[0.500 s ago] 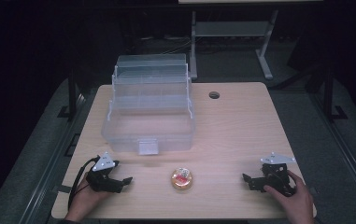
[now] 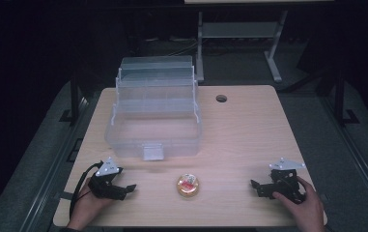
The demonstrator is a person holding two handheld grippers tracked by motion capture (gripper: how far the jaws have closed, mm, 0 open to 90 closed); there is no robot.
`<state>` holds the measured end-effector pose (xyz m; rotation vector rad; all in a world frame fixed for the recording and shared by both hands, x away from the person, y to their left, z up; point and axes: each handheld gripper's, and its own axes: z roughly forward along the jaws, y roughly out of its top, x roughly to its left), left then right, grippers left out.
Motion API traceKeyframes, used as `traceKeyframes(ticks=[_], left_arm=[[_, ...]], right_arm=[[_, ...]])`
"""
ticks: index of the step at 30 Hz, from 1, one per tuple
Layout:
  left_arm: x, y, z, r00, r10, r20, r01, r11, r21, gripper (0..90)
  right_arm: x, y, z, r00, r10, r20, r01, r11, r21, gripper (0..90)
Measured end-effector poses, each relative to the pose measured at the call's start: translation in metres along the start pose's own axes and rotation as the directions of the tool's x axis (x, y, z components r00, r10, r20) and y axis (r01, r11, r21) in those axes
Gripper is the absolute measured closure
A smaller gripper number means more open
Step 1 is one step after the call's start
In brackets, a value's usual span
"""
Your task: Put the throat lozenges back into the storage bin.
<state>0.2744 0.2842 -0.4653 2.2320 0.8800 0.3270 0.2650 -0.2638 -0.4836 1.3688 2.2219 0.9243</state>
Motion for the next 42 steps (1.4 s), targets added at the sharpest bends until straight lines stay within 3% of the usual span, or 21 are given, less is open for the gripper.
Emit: traceKeyframes(ticks=[15, 23, 31, 42], left_arm=[[-0.013, 0.017, -0.011, 0.9970, 0.045, 0.064, -0.045, 0.9990, 0.004, 17.0], [-0.019, 0.028, -0.013, 0.9922, 0.062, 0.108, -0.065, 0.9976, 0.023, 19.4], [-0.022, 0.040, -0.012, 0.9880, 0.088, 0.127, -0.096, 0.9937, 0.057, 21.0], [-0.027, 0.052, -0.011, 0.9825, 0.106, 0.153, -0.118, 0.9908, 0.067, 21.7]], right_arm=[[0.000, 0.000, 0.000, 1.0000, 0.000, 0.000, 0.000, 1.000, 0.000, 0.0], [0.000, 0.000, 0.000, 1.0000, 0.000, 0.000, 0.000, 1.000, 0.000, 0.0], [0.000, 0.000, 0.000, 1.0000, 0.000, 0.000, 0.000, 1.000, 0.000, 0.0], [0.000, 0.000, 0.000, 1.0000, 0.000, 0.000, 0.000, 1.000, 0.000, 0.0]])
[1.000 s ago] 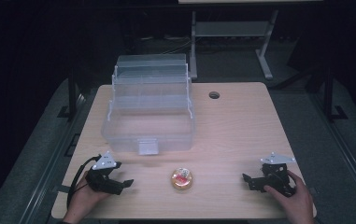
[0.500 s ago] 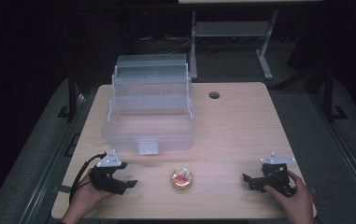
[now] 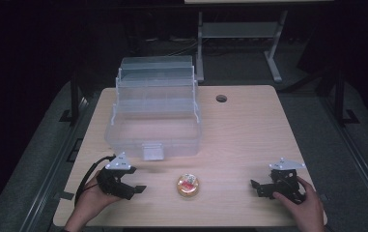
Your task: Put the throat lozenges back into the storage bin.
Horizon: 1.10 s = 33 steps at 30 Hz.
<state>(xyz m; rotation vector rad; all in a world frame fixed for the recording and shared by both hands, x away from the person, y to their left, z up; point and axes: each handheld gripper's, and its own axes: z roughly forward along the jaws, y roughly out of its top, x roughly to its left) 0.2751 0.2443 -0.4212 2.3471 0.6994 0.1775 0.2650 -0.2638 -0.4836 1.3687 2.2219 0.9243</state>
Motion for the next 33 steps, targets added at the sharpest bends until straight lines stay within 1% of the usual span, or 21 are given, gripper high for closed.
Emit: traceKeyframes(ticks=[2, 3, 5, 8, 10, 14, 15, 20, 26, 29, 32, 33], left_arm=[[-0.001, 0.002, 0.001, 1.0000, 0.001, 0.006, -0.001, 1.0000, -0.001, 21.7], [-0.001, 0.005, 0.002, 0.9999, 0.010, 0.010, -0.010, 1.0000, 0.001, 21.8], [-0.002, 0.007, 0.003, 0.9998, 0.014, 0.012, -0.014, 0.9999, 0.005, 21.9], [-0.004, 0.014, 0.005, 0.9994, 0.027, 0.023, -0.027, 0.9996, 0.001, 22.0], [-0.005, 0.015, 0.006, 0.9992, 0.027, 0.027, -0.028, 0.9996, 0.003, 22.1], [-0.008, 0.023, 0.010, 0.9983, 0.042, 0.040, -0.042, 0.9991, 0.002, 22.1], [-0.009, 0.024, 0.011, 0.9983, 0.038, 0.043, -0.038, 0.9993, 0.002, 22.2], [-0.011, 0.030, 0.014, 0.9969, 0.058, 0.054, -0.058, 0.9983, 0.007, 22.3], [-0.014, 0.035, 0.017, 0.9955, 0.069, 0.065, -0.069, 0.9976, 0.008, 22.3], [-0.016, 0.040, 0.019, 0.9941, 0.081, 0.072, -0.082, 0.9966, 0.012, 22.3], [-0.017, 0.042, 0.020, 0.9937, 0.082, 0.077, -0.083, 0.9965, 0.010, 22.3], [-0.018, 0.044, 0.021, 0.9928, 0.089, 0.079, -0.090, 0.9958, 0.011, 22.3]], right_arm=[[0.000, 0.000, 0.000, 1.0000, 0.000, 0.000, 0.000, 1.000, 0.000, 0.0], [0.000, 0.000, 0.000, 1.0000, 0.000, 0.000, 0.000, 1.000, 0.000, 0.0], [0.000, 0.000, 0.000, 1.0000, 0.000, 0.000, 0.000, 1.000, 0.000, 0.0], [0.000, 0.000, 0.000, 1.0000, 0.000, 0.000, 0.000, 1.000, 0.000, 0.0], [0.000, 0.000, 0.000, 1.0000, 0.000, 0.000, 0.000, 1.000, 0.000, 0.0], [0.000, 0.000, 0.000, 1.0000, 0.001, 0.000, -0.001, 1.000, 0.000, 0.0], [0.000, 0.000, 0.000, 1.0000, 0.000, 0.000, 0.000, 1.000, 0.000, 0.0], [0.000, 0.000, 0.000, 1.0000, 0.000, 0.000, 0.000, 1.000, 0.000, 0.0], [0.000, 0.000, 0.000, 1.0000, 0.000, 0.000, 0.000, 1.000, 0.000, 0.0], [0.000, 0.000, 0.000, 1.0000, 0.000, 0.000, 0.000, 1.000, 0.000, 0.0], [0.000, 0.000, 0.000, 1.0000, 0.000, 0.000, 0.000, 1.000, 0.000, 0.0], [0.000, 0.000, 0.000, 1.0000, 0.000, 0.000, 0.000, 1.000, 0.000, 0.0]])
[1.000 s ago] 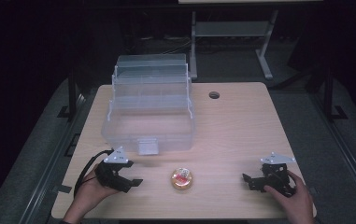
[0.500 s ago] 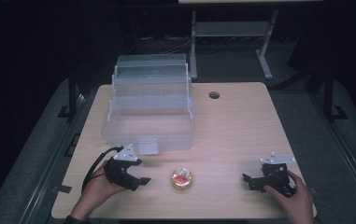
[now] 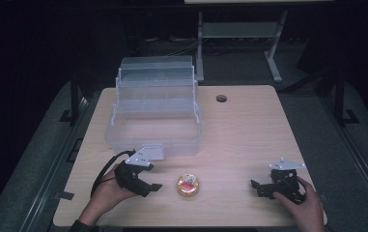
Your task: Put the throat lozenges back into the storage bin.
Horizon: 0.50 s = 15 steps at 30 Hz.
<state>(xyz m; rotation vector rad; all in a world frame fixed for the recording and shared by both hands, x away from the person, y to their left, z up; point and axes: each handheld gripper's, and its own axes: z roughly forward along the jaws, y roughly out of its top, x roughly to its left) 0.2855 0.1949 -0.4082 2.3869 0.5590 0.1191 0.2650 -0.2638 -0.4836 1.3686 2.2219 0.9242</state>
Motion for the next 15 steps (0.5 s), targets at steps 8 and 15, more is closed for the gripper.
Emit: traceKeyframes(ticks=[8, 15], left_arm=[[-0.004, 0.010, 0.007, 0.9995, 0.026, 0.019, -0.026, 0.9996, 0.013, 22.3], [-0.007, 0.019, 0.011, 0.9986, 0.045, 0.027, -0.045, 0.9988, 0.017, 22.3]], right_arm=[[0.000, 0.000, 0.000, 1.0000, 0.000, 0.000, 0.000, 1.000, 0.000, 0.0], [0.000, 0.000, 0.000, 1.0000, 0.000, 0.000, 0.000, 1.000, 0.000, 0.0]])
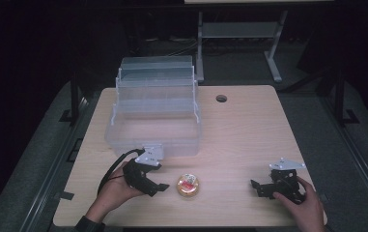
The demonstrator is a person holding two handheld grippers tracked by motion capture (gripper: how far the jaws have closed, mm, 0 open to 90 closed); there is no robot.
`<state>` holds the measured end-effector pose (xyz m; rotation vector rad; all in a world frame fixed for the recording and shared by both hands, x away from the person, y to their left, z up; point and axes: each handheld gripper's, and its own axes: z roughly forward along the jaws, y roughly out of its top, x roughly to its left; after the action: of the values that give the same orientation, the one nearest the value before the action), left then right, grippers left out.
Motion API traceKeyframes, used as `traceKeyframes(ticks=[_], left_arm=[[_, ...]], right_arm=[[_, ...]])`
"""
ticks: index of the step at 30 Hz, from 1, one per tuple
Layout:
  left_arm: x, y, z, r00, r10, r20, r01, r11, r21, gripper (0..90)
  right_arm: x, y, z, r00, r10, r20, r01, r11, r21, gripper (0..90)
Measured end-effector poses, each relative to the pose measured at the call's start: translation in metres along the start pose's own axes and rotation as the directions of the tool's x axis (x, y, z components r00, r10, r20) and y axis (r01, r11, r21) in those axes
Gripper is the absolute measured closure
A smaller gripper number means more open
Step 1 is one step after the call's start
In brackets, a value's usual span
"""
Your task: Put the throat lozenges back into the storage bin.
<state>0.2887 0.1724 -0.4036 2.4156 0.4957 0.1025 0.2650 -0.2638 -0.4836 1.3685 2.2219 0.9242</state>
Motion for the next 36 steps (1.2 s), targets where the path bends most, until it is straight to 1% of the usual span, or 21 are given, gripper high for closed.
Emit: traceKeyframes(ticks=[6, 10, 11, 12, 14, 16, 26, 28, 30, 32, 33, 34, 35, 36], left_arm=[[-0.001, 0.007, 0.004, 0.9998, 0.019, 0.009, -0.020, 0.9998, 0.009, 22.3], [-0.001, 0.009, 0.006, 0.9998, 0.016, 0.015, -0.016, 0.9999, 0.005, 22.3], [-0.001, 0.010, 0.007, 0.9996, 0.023, 0.018, -0.024, 0.9996, 0.015, 22.3], [-0.001, 0.010, 0.007, 0.9996, 0.023, 0.018, -0.024, 0.9996, 0.015, 22.3], [-0.002, 0.010, 0.009, 0.9996, 0.018, 0.020, -0.018, 0.9998, 0.012, 22.3], [-0.001, 0.012, 0.010, 0.9992, 0.032, 0.026, -0.033, 0.9991, 0.026, 22.3], [-0.005, 0.019, 0.018, 0.9986, 0.033, 0.040, -0.034, 0.9991, 0.025, 22.2], [-0.005, 0.021, 0.020, 0.9979, 0.047, 0.045, -0.048, 0.9983, 0.034, 22.2], [-0.006, 0.022, 0.021, 0.9981, 0.039, 0.047, -0.040, 0.9988, 0.029, 22.1], [-0.006, 0.023, 0.023, 0.9978, 0.046, 0.048, -0.047, 0.9983, 0.033, 21.9], [-0.006, 0.025, 0.025, 0.9972, 0.055, 0.051, -0.058, 0.9972, 0.047, 21.7], [-0.006, 0.025, 0.025, 0.9972, 0.055, 0.051, -0.058, 0.9972, 0.047, 21.5], [-0.006, 0.027, 0.027, 0.9963, 0.069, 0.052, -0.071, 0.9959, 0.056, 21.4], [-0.006, 0.027, 0.027, 0.9963, 0.069, 0.052, -0.071, 0.9959, 0.056, 21.3]], right_arm=[[0.000, 0.000, 0.000, 1.0000, 0.000, 0.000, 0.000, 1.000, 0.000, 0.0], [0.000, 0.000, 0.000, 1.0000, 0.000, 0.000, 0.000, 1.000, 0.000, 0.0], [0.000, 0.000, 0.000, 1.0000, 0.000, 0.000, 0.000, 1.000, 0.000, 0.0], [0.000, 0.000, 0.000, 1.0000, 0.000, 0.000, 0.000, 1.000, 0.000, 0.0], [0.000, 0.000, 0.000, 1.0000, 0.000, 0.000, 0.000, 1.000, 0.000, 0.0], [0.000, 0.000, 0.000, 1.0000, 0.000, 0.000, 0.000, 1.000, 0.000, 0.0], [0.000, 0.000, 0.000, 1.0000, 0.000, 0.000, 0.000, 1.000, 0.000, 0.0], [0.000, 0.000, 0.000, 1.0000, 0.000, 0.000, 0.000, 1.000, 0.000, 0.0], [0.000, 0.000, 0.000, 1.0000, 0.000, 0.000, 0.000, 1.000, 0.000, 0.0], [0.000, 0.000, 0.000, 1.0000, 0.000, 0.000, 0.000, 1.000, 0.000, 0.0], [0.000, 0.000, 0.000, 1.0000, 0.000, 0.000, 0.000, 1.000, 0.000, 0.0], [0.000, 0.000, 0.000, 1.0000, 0.000, 0.000, 0.000, 1.000, 0.000, 0.0], [0.000, 0.000, 0.000, 1.0000, 0.000, 0.000, 0.000, 1.000, 0.000, 0.0], [0.000, 0.000, 0.000, 1.0000, 0.000, 0.000, 0.000, 1.000, 0.000, 0.0]])
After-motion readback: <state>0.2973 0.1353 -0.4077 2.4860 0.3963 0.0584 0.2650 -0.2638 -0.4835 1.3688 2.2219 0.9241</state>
